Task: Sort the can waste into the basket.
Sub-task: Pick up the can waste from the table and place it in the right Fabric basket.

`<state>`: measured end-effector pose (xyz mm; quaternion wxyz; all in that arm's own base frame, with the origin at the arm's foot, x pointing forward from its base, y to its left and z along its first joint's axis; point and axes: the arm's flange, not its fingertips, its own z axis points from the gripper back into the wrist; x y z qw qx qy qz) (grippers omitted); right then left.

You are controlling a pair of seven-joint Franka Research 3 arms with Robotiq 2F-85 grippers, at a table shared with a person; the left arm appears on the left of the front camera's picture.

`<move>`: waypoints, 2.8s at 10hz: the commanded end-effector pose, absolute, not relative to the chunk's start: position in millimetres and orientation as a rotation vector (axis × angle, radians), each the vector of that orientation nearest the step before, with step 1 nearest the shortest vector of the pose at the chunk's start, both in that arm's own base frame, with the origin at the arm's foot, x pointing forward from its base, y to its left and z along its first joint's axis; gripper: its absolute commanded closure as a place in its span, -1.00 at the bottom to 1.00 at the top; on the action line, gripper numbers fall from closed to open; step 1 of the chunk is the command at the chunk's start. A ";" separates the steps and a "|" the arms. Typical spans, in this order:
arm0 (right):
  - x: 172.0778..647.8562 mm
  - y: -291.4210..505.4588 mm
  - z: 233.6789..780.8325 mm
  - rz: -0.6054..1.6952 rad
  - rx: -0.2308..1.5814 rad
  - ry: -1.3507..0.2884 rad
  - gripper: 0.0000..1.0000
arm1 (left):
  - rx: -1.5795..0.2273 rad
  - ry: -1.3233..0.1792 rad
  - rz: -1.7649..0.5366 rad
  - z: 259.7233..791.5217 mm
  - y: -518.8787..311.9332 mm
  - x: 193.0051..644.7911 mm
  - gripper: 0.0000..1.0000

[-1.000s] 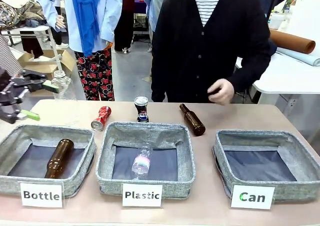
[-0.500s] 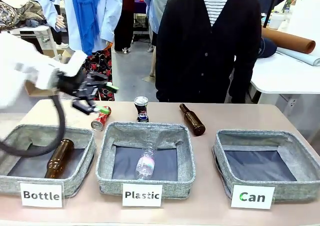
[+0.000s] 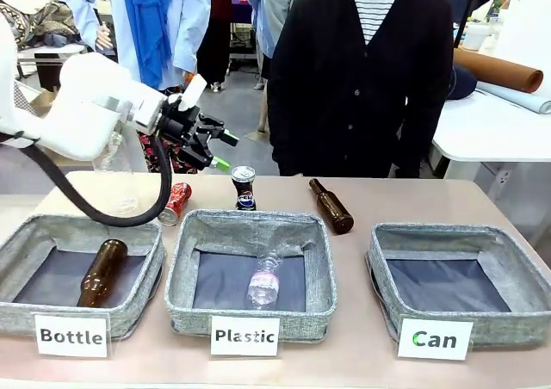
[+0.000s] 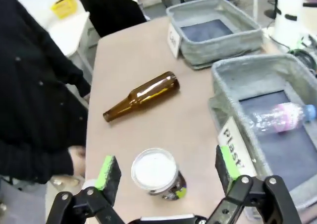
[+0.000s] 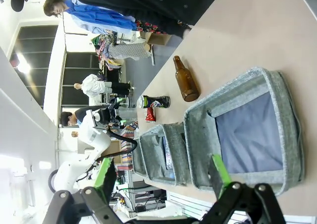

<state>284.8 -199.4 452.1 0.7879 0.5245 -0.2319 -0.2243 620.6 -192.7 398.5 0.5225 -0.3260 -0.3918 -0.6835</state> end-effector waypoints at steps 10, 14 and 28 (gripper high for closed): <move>286.9 -200.3 452.4 -0.464 1.147 -0.532 -1.00 | -0.812 -0.789 -1.593 339.1 -199.1 653.9 -1.00; 286.9 -200.3 452.4 -0.464 1.147 -0.532 -1.00 | -0.772 -1.013 -1.639 440.7 -115.6 527.2 -1.00; 286.9 -200.3 452.4 -0.464 1.147 -0.532 -1.00 | -0.581 -1.912 -0.726 421.0 275.8 167.5 -1.00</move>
